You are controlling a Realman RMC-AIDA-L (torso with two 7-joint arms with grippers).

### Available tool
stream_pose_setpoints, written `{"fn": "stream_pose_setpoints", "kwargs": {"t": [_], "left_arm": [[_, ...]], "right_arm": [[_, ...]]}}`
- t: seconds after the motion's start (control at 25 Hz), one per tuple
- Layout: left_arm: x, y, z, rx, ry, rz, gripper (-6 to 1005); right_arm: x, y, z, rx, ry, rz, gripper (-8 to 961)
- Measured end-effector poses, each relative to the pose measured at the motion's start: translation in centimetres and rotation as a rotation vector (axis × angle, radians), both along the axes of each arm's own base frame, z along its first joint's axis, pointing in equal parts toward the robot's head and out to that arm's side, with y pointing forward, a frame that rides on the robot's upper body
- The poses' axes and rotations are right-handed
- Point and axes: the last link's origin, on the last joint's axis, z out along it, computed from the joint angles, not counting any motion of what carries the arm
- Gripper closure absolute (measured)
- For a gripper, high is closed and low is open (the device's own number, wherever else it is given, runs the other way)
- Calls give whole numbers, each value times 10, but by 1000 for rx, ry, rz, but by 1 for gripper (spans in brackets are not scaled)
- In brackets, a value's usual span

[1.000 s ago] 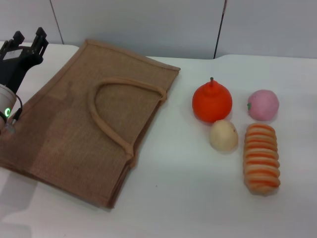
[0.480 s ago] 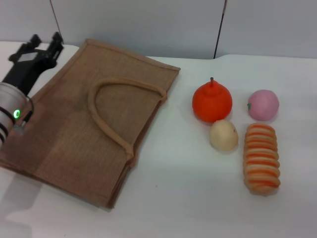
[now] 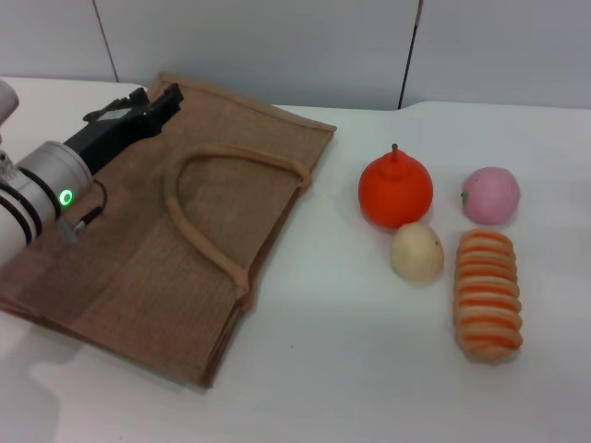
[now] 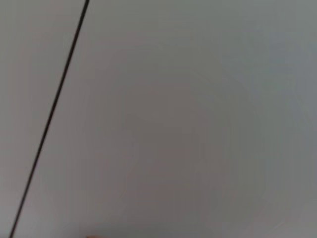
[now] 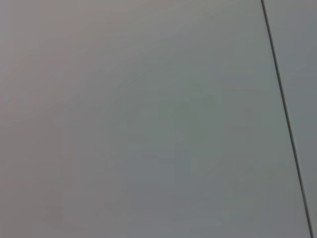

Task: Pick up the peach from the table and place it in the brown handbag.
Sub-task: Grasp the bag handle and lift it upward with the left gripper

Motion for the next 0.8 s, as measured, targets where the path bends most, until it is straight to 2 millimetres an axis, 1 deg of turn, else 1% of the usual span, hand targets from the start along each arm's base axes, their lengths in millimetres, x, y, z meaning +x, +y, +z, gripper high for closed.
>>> {"fn": "stream_pose_setpoints", "kwargs": {"t": [0.28, 0.48, 0.8], "left_arm": [[0, 8, 12, -134, -85, 57, 384], [2, 13, 18, -236, -108, 121, 385], [0, 19, 28, -326, -110, 233, 387]], "right_arm": [[1, 0, 1, 0, -3, -1, 72], [2, 0, 0, -5, -4, -11, 72], [1, 2, -1, -9, -6, -15, 73]]}}
